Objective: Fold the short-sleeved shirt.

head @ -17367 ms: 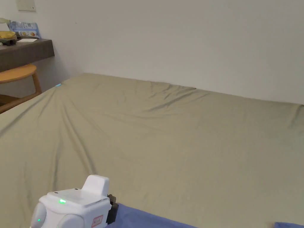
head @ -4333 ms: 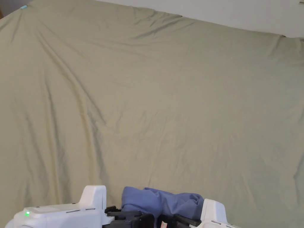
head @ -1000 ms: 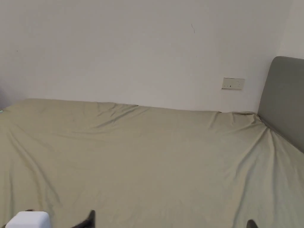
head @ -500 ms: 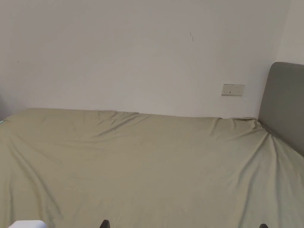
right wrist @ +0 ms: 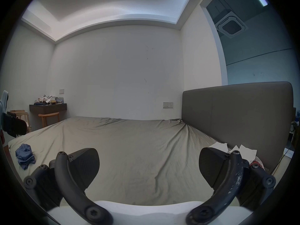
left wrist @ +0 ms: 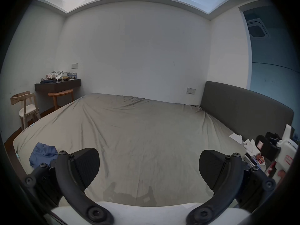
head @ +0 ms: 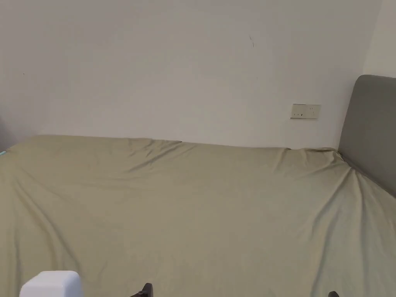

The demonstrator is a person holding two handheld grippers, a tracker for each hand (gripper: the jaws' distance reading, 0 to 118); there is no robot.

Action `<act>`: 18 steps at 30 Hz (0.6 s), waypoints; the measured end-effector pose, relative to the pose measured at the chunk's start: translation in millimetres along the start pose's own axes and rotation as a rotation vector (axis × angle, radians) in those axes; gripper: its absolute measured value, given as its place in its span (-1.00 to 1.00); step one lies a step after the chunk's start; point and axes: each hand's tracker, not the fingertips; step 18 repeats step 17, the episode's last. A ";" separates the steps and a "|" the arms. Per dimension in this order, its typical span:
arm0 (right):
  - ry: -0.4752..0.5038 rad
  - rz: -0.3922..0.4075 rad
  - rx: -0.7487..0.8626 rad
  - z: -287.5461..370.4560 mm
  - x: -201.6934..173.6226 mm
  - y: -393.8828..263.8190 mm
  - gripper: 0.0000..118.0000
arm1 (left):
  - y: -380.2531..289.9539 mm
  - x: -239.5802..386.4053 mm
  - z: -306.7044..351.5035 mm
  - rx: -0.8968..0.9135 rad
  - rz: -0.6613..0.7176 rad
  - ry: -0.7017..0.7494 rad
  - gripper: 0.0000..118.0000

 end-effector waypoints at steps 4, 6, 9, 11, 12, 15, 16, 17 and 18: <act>0.017 -0.010 -0.015 -0.2 -1.4 0.2 1.00 | -5.3 -0.9 3.0 0.046 0.049 0.116 1.00; 0.024 -0.006 -0.022 -0.6 -2.5 -0.3 1.00 | -4.4 -2.9 6.3 0.064 0.047 0.108 1.00; 0.028 0.003 -0.032 -1.3 -5.1 -1.1 1.00 | -0.9 -3.1 8.3 0.068 0.024 0.097 1.00; 0.034 0.009 -0.035 -1.1 -6.9 -1.7 1.00 | 0.2 -0.6 9.5 0.092 -0.021 0.121 1.00; 0.036 0.010 -0.036 -1.6 -7.3 -1.9 1.00 | 0.3 1.1 10.5 0.108 -0.044 0.135 1.00; 0.045 0.007 -0.040 -1.8 -8.6 -1.7 1.00 | 1.2 2.5 11.2 0.121 -0.065 0.134 1.00; 0.047 0.007 -0.041 -2.2 -8.8 -1.4 1.00 | 1.6 2.4 11.4 0.120 -0.064 0.128 1.00; 0.050 0.007 -0.042 -2.2 -9.1 -1.1 1.00 | 2.1 2.1 11.4 0.119 -0.061 0.121 1.00; 0.050 0.007 -0.042 -2.2 -9.1 -1.1 1.00 | 2.1 2.1 11.4 0.119 -0.061 0.121 1.00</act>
